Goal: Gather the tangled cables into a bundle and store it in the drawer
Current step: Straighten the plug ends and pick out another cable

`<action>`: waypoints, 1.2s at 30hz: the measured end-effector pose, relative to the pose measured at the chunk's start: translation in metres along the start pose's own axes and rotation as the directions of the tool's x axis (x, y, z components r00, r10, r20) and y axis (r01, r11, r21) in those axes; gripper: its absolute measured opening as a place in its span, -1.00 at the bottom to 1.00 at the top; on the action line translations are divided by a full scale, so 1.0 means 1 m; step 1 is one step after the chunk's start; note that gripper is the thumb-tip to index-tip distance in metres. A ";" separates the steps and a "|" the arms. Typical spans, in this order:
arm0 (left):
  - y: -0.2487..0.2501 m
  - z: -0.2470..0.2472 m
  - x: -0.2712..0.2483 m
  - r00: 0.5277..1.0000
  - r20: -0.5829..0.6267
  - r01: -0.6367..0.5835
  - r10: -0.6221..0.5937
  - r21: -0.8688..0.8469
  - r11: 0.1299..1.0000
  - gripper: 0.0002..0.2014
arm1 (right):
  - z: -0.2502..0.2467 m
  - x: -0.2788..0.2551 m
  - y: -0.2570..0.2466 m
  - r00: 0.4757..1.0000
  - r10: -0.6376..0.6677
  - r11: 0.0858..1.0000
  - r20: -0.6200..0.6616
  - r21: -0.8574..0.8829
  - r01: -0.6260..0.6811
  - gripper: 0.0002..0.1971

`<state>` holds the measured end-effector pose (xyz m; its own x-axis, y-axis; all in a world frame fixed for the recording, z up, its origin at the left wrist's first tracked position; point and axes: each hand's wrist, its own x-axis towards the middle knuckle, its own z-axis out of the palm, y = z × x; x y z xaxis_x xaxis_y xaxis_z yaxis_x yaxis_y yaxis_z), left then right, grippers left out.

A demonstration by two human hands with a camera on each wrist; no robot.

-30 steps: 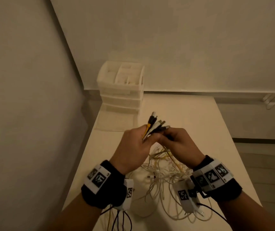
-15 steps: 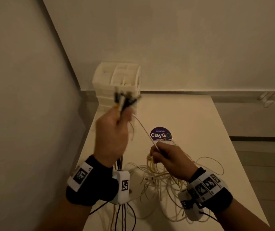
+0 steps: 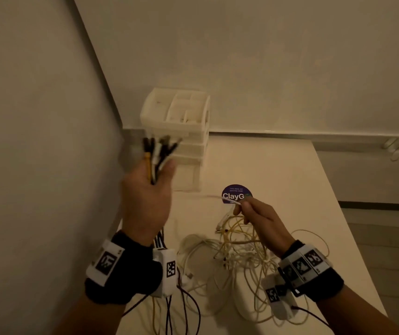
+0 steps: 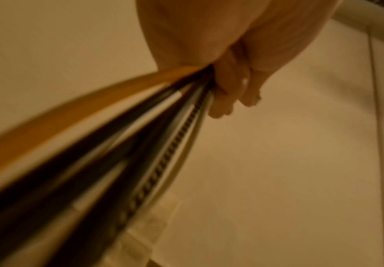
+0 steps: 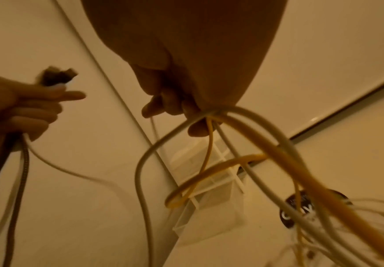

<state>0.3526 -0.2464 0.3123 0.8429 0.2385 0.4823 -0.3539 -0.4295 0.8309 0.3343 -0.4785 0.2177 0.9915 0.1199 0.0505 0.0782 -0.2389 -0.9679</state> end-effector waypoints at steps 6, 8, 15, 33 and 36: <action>0.008 0.041 -0.034 0.825 0.565 -0.049 -0.003 0.078 0.996 -0.89 | 0.001 0.010 -0.036 0.978 -0.178 0.982 0.113 -0.042 0.184 -0.69; 0.003 0.047 -0.036 0.804 0.593 -0.013 -0.055 0.110 0.994 -0.84 | -0.003 0.013 -0.042 0.977 -0.191 0.981 0.097 -0.003 0.192 -0.58; 0.007 0.043 -0.022 0.925 0.376 -0.084 0.049 0.078 0.993 -0.89 | 0.001 0.011 -0.023 0.975 -0.124 0.990 0.186 -0.050 0.135 -0.86; 0.026 -0.016 0.016 0.961 -0.265 -0.037 -0.082 -0.415 0.909 -0.76 | -0.005 0.022 0.087 0.991 -0.100 0.691 0.091 -0.710 0.135 -0.86; 0.021 -0.023 0.024 0.951 -0.297 -0.035 -0.081 -0.365 0.931 -0.76 | -0.007 0.015 0.090 0.995 0.018 0.727 0.101 -0.684 0.056 -0.82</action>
<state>0.3561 -0.2293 0.3481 0.7099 0.5207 0.4742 -0.5064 -0.0905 0.8575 0.3572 -0.5045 0.1330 0.9772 0.2120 0.0081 0.1836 -0.8263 -0.5325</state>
